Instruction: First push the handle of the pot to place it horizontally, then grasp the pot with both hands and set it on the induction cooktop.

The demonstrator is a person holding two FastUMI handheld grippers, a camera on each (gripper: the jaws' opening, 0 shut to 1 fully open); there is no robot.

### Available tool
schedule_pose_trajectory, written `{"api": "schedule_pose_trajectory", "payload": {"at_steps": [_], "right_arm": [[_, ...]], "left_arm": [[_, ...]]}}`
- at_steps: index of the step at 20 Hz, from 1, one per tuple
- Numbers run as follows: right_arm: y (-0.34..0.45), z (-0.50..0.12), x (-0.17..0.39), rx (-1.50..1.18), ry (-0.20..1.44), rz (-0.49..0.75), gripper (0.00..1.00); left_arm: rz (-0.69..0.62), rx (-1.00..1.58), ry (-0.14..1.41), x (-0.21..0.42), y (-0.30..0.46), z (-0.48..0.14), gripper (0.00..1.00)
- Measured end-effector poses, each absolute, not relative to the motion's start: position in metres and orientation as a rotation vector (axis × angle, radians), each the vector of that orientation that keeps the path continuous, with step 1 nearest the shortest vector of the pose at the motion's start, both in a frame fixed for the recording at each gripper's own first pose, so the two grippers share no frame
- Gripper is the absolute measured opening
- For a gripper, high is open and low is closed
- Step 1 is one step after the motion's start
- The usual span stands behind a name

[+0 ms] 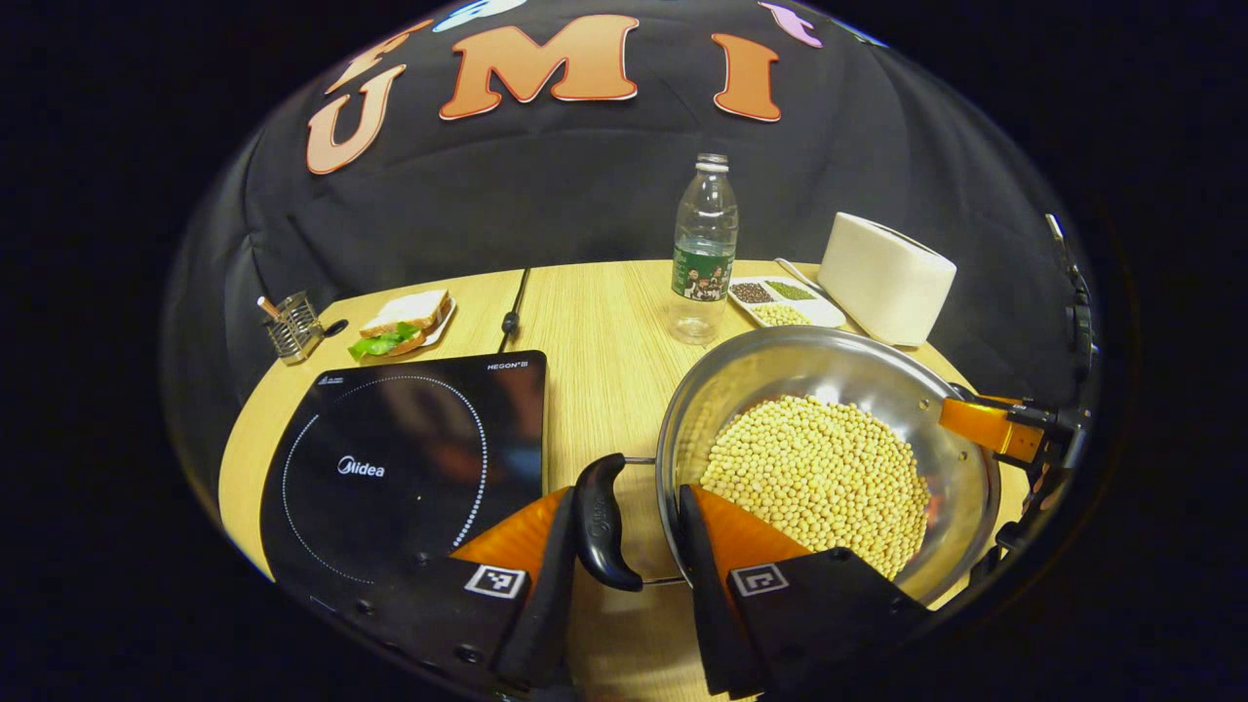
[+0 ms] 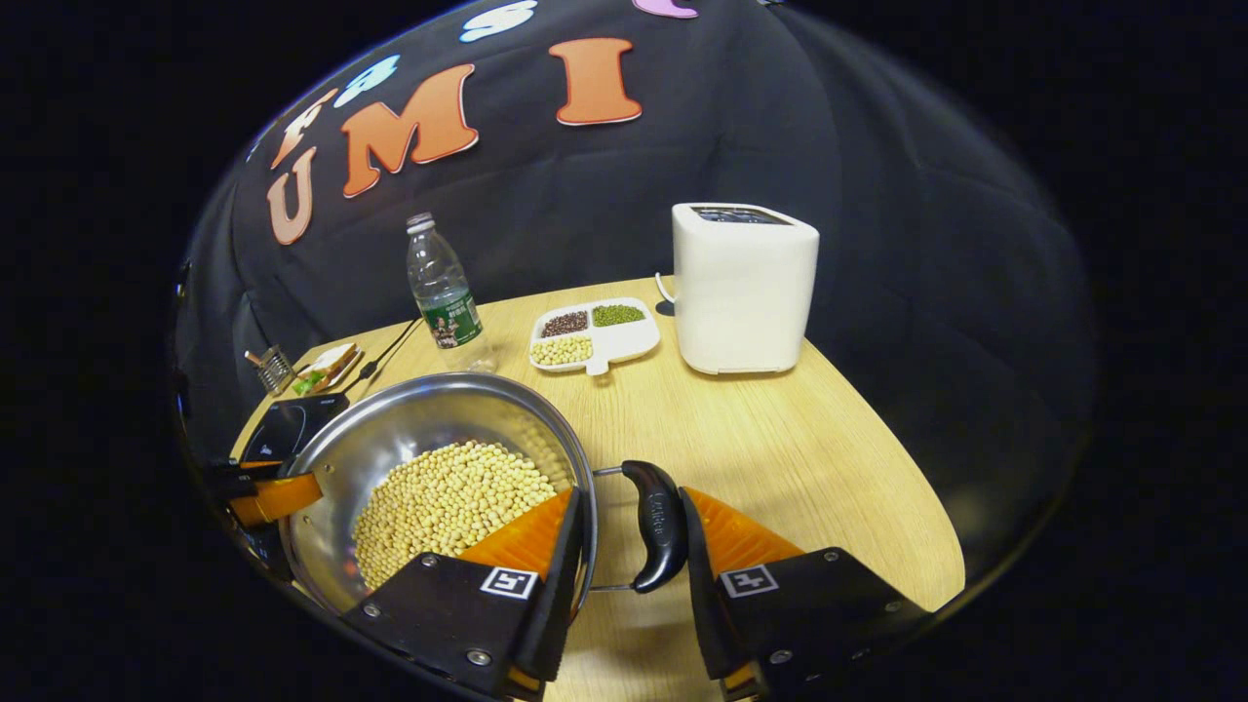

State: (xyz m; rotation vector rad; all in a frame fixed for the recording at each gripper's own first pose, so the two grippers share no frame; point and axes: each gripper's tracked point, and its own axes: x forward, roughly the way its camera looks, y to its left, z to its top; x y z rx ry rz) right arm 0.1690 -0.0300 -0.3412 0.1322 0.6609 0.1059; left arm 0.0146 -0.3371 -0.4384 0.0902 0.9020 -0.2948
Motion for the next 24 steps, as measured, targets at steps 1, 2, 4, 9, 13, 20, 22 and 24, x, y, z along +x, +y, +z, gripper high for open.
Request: {"api": "schedule_pose_trajectory", "payload": {"at_steps": [1, 2, 4, 9, 13, 20, 22, 24], "right_arm": [[-0.03, -0.338, 0.166, 0.141, 0.662, 0.098, 0.54], [-0.031, -0.335, 0.163, 0.132, 0.656, 0.093, 0.54], [-0.029, -0.329, 0.159, 0.114, 0.651, 0.083, 0.53], [-0.02, -0.308, 0.146, 0.133, 0.646, 0.081, 0.53], [-0.004, -0.281, 0.141, 0.124, 0.616, 0.091, 0.53], [0.041, -0.244, 0.137, 0.128, 0.577, 0.128, 0.53], [0.056, -0.238, 0.134, 0.121, 0.572, 0.142, 0.53], [0.074, -0.232, 0.133, 0.107, 0.567, 0.156, 0.53]], "left_arm": [[-0.305, 0.08, 0.912, 0.011, -0.338, -0.439, 0.56], [-0.309, 0.073, 0.919, 0.009, -0.339, -0.439, 0.62], [-0.312, 0.068, 0.952, 0.003, -0.336, -0.438, 0.59], [-0.318, 0.059, 0.924, 0.005, -0.322, -0.416, 0.59], [-0.313, 0.036, 0.898, 0.007, -0.305, -0.395, 0.62], [-0.279, 0.018, 0.86, 0.017, -0.256, -0.361, 0.55], [-0.267, 0.019, 0.855, 0.019, -0.238, -0.355, 0.61], [-0.251, 0.005, 0.856, 0.021, -0.22, -0.352, 0.59]]}}
